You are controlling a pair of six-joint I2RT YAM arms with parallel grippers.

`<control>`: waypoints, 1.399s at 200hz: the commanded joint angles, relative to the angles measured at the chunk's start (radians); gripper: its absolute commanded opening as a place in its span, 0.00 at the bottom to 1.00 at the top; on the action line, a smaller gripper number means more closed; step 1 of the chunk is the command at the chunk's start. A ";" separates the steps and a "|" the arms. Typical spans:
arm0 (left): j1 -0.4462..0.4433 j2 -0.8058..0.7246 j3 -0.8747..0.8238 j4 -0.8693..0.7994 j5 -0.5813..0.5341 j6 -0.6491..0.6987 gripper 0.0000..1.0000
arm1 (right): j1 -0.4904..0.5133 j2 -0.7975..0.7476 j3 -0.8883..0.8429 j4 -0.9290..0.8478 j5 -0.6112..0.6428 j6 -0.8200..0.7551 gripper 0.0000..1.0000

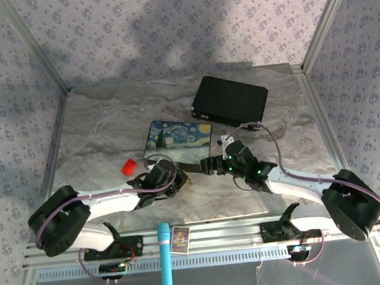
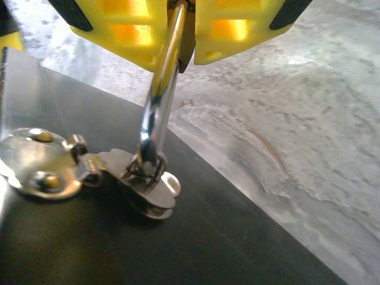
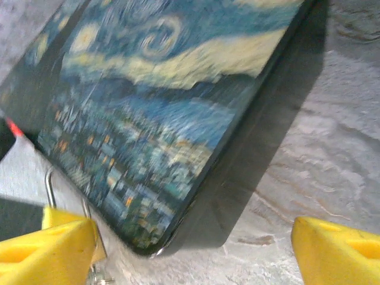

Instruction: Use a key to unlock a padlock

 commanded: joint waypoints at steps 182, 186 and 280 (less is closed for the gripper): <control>0.112 0.065 0.127 -0.599 -0.184 0.449 0.06 | -0.012 0.334 0.276 -0.231 0.106 0.071 0.60; 0.111 0.071 0.127 -0.594 -0.185 0.450 0.07 | -0.011 0.336 0.276 -0.228 0.103 0.071 0.60; 0.106 0.076 0.130 -0.496 -0.203 0.453 0.20 | -0.021 0.361 0.267 -0.225 0.072 0.067 0.61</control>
